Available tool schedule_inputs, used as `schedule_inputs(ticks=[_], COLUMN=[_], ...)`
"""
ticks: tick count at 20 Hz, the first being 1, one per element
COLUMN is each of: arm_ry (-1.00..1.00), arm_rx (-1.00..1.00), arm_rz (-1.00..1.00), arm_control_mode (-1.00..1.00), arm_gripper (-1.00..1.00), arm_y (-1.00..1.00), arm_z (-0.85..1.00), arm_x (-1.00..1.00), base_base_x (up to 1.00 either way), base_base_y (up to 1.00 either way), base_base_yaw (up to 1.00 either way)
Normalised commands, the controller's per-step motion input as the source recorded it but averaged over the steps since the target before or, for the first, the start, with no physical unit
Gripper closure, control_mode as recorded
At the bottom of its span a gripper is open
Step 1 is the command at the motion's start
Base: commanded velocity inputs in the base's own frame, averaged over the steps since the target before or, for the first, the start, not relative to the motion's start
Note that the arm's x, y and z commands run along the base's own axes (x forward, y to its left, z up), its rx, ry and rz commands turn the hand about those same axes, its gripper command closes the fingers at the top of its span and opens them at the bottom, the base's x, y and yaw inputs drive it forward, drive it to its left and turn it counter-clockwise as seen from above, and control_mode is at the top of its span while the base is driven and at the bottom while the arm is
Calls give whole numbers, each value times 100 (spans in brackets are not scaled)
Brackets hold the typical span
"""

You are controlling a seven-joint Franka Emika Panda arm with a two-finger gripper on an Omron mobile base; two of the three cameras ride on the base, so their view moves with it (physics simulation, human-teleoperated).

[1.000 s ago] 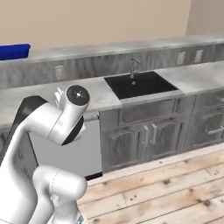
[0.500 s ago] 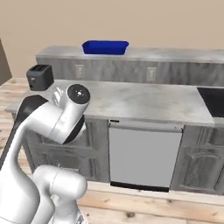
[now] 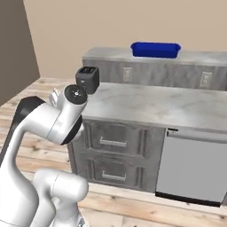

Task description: There is a tray on the dining counter. Grab the cup, mug, and pitcher and place them on the tray. The pitcher may be placed next to the tray if it cannot fit the tray.

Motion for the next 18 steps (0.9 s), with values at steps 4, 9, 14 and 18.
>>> schedule_inputs(ticks=[4, 9, 14, 18], arm_ry=[0, 0, 0, 0], arm_rx=[0, 0, 0, 0], arm_rz=[0, 0, 0, 0], arm_control_mode=[100, 100, 100, 100], arm_gripper=[100, 100, 100, 100], arm_y=[0, 0, 0, 0], arm_z=[0, 0, 0, 0], arm_x=[0, 0, 0, 0], base_base_x=[0, 12, 57, 86], base_base_y=[100, 100, 100, 100], base_base_yaw=[9, 7, 0, 0])
